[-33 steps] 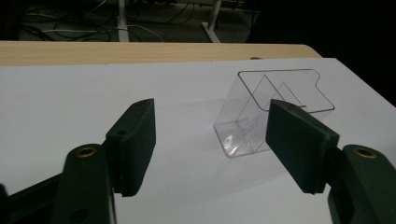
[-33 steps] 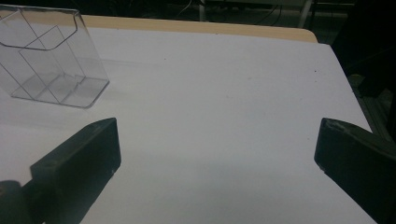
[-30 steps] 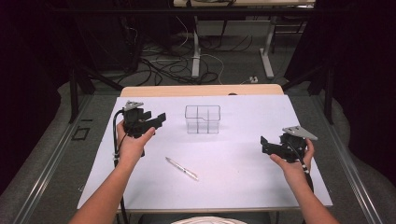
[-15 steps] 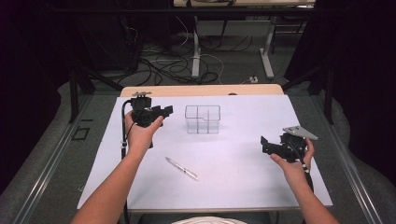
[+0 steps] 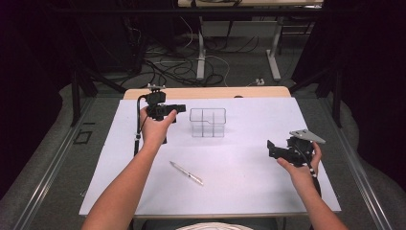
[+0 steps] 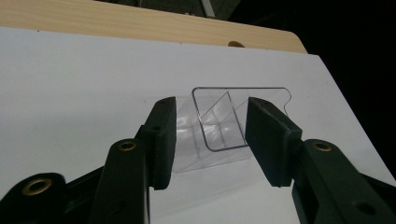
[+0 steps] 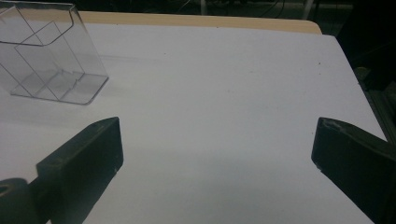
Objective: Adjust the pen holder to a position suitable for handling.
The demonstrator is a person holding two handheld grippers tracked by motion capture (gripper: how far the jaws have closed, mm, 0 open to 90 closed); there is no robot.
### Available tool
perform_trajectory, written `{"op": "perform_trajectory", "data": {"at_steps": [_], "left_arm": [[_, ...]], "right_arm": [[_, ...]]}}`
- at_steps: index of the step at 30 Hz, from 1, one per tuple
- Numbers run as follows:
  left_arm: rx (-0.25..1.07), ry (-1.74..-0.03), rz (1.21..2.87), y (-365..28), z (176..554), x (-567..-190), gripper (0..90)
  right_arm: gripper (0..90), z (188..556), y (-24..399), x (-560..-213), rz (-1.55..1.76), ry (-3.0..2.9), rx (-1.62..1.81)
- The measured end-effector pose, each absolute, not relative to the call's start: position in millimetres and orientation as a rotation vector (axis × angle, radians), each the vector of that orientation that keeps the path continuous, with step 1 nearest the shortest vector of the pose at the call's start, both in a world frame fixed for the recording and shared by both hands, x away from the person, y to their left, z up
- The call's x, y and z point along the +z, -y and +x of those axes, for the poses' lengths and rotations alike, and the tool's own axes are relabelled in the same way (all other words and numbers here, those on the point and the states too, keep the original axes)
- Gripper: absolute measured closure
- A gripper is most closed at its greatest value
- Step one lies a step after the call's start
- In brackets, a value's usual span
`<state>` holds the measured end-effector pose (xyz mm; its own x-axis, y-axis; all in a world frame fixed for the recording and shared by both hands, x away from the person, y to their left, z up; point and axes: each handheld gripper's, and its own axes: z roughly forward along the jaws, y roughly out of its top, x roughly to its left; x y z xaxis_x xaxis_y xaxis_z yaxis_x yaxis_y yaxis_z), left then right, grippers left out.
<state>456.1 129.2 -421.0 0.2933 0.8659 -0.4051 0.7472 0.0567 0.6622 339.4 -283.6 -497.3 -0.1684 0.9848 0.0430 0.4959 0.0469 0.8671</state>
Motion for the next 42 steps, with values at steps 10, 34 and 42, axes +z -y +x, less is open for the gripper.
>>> {"op": "perform_trajectory", "data": {"at_steps": [10, 34, 42], "left_arm": [[0.144, -1.511, 1.74, -120.2, 472.7, -430.9, 60.8], [0.063, -1.585, 1.78, -105.9, 490.8, -457.5, 70.5], [0.054, -1.612, 1.785, -99.3, 492.7, -464.0, 74.0]], "right_arm": [[2.7, 340.0, 283.9, -498.3, 1.502, -1.726, 1.048], [3.8, 341.2, 284.1, -500.6, 1.499, -1.73, 1.039], [3.8, 340.7, 283.9, -500.1, 1.5, -1.743, 1.039]]}}
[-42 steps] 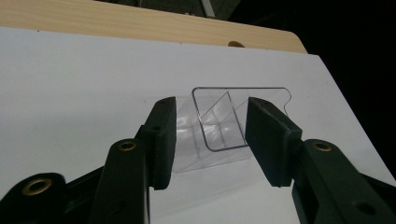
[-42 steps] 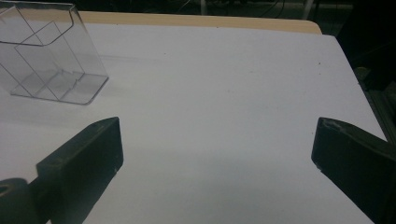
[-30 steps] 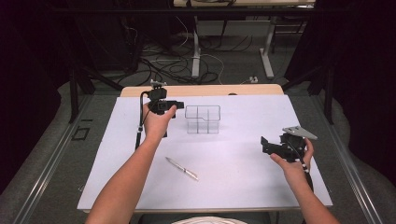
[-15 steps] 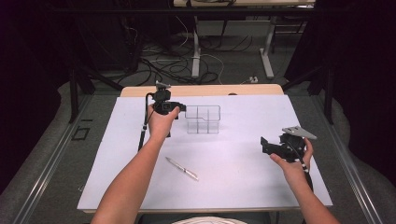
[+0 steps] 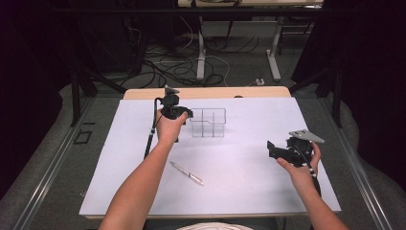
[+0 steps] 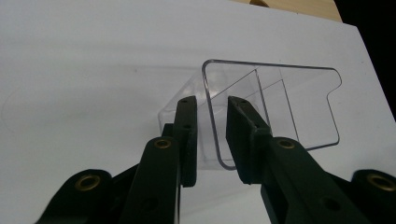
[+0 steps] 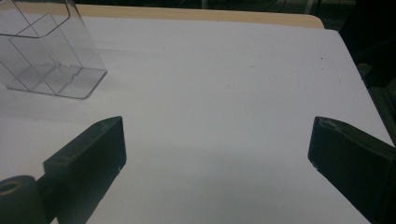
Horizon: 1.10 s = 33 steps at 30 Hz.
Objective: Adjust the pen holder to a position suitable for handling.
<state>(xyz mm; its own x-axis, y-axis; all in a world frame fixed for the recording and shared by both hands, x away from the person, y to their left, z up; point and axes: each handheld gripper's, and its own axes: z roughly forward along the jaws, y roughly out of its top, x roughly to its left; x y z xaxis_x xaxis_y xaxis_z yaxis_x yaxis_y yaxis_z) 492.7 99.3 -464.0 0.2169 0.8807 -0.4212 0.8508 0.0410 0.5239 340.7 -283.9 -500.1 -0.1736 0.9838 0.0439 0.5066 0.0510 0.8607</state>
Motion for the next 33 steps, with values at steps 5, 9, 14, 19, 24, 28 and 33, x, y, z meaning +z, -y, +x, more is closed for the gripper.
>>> {"op": "perform_trajectory", "data": {"at_steps": [5, 9, 14, 19, 24, 28, 33], "left_arm": [[0.052, -1.63, 1.798, -96.1, 493.2, -466.6, 77.0], [0.04, -1.644, 1.785, -95.2, 493.8, -468.3, 79.5], [0.041, -1.655, 1.784, -94.8, 493.4, -467.9, 81.5], [0.044, -1.666, 1.793, -95.1, 493.0, -466.6, 82.3], [0.021, -1.686, 1.778, -95.9, 492.1, -465.8, 82.6], [0.018, -1.705, 1.767, -94.3, 491.0, -464.8, 83.1], [0.031, -1.726, 1.775, -91.8, 489.7, -462.5, 83.9]], "right_arm": [[4.3, 341.1, 284.7, -500.3, 1.5, -1.745, 1.037], [4.5, 341.1, 284.8, -500.6, 1.501, -1.733, 1.033], [4.6, 340.8, 285.0, -500.3, 1.502, -1.745, 1.034], [4.7, 341.1, 284.7, -500.5, 1.497, -1.748, 1.033], [5.0, 341.0, 285.1, -500.2, 1.501, -1.751, 1.03], [5.1, 340.6, 285.6, -499.8, 1.504, -1.749, 1.029], [5.2, 340.7, 285.5, -499.8, 1.499, -1.749, 1.037]]}}
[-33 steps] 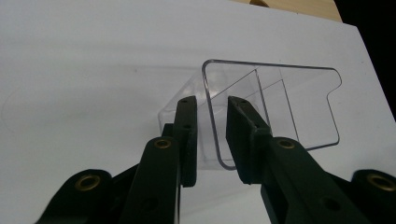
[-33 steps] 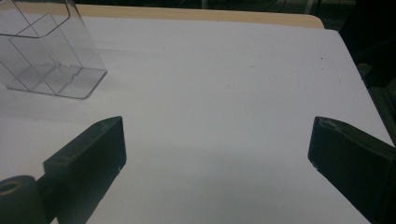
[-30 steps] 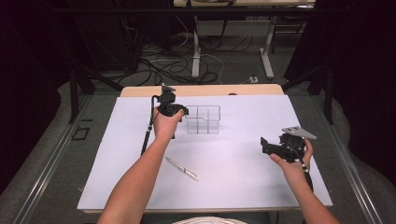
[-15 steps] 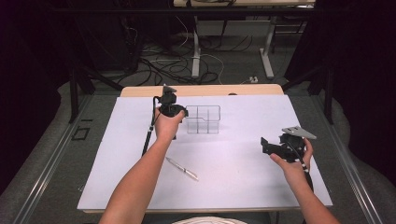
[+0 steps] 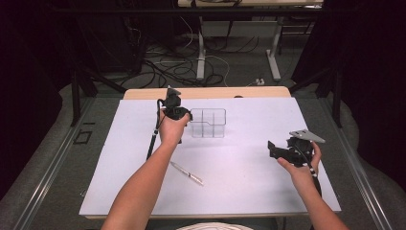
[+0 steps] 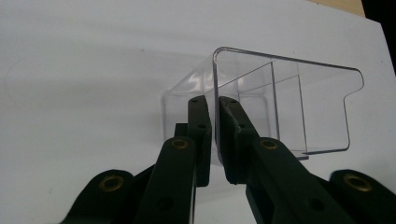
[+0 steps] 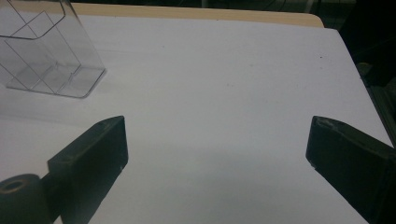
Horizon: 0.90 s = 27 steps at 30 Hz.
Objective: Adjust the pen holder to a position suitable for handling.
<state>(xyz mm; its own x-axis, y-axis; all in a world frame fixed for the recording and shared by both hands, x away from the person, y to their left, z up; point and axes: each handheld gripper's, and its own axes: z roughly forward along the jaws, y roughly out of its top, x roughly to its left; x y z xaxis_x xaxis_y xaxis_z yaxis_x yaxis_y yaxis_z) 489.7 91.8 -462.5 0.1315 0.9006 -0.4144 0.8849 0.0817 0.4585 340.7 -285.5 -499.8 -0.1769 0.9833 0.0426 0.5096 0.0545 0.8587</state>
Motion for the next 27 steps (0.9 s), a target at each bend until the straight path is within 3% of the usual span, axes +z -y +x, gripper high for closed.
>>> {"op": "perform_trajectory", "data": {"at_steps": [27], "left_arm": [[0.007, -1.796, 1.8, -92.3, 470.3, -455.6, 85.1]], "right_arm": [[5.5, 340.7, 284.3, -500.7, 1.499, -1.736, 1.047]]}}
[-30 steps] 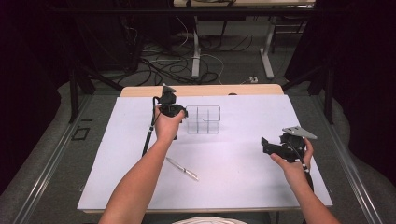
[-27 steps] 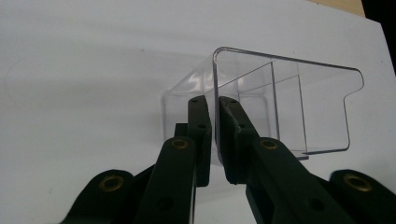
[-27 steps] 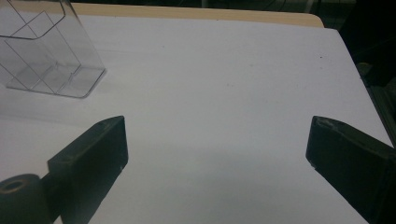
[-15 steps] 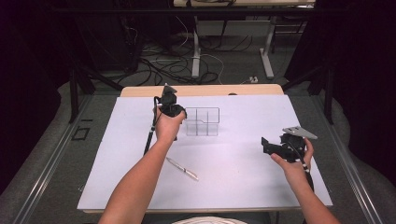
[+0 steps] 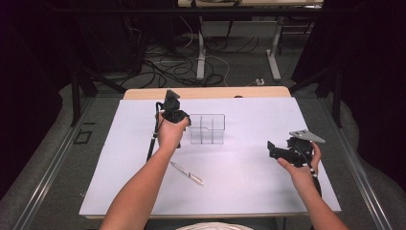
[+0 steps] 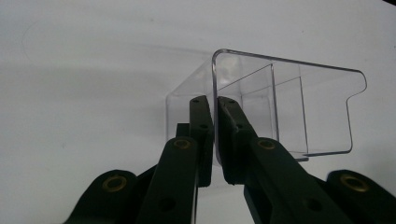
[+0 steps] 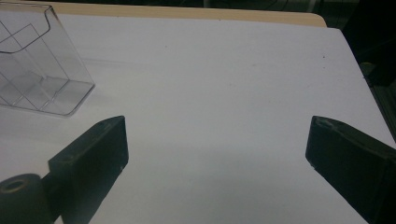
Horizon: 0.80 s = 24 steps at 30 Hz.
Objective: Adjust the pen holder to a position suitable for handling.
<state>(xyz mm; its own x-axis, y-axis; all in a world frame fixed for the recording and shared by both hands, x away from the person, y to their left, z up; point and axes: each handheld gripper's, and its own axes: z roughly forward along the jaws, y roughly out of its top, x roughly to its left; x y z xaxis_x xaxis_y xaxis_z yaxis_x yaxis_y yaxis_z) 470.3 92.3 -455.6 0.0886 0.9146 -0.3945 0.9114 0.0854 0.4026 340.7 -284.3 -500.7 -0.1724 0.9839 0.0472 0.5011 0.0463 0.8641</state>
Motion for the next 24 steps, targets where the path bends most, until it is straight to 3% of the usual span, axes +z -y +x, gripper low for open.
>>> {"op": "perform_trajectory", "data": {"at_steps": [24], "left_arm": [[-0.1, -1.753, 1.796, -95.4, 458.1, -457.2, 84.1]], "right_arm": [[5.6, 341.3, 282.0, -501.3, 1.495, -1.755, 1.043]]}}
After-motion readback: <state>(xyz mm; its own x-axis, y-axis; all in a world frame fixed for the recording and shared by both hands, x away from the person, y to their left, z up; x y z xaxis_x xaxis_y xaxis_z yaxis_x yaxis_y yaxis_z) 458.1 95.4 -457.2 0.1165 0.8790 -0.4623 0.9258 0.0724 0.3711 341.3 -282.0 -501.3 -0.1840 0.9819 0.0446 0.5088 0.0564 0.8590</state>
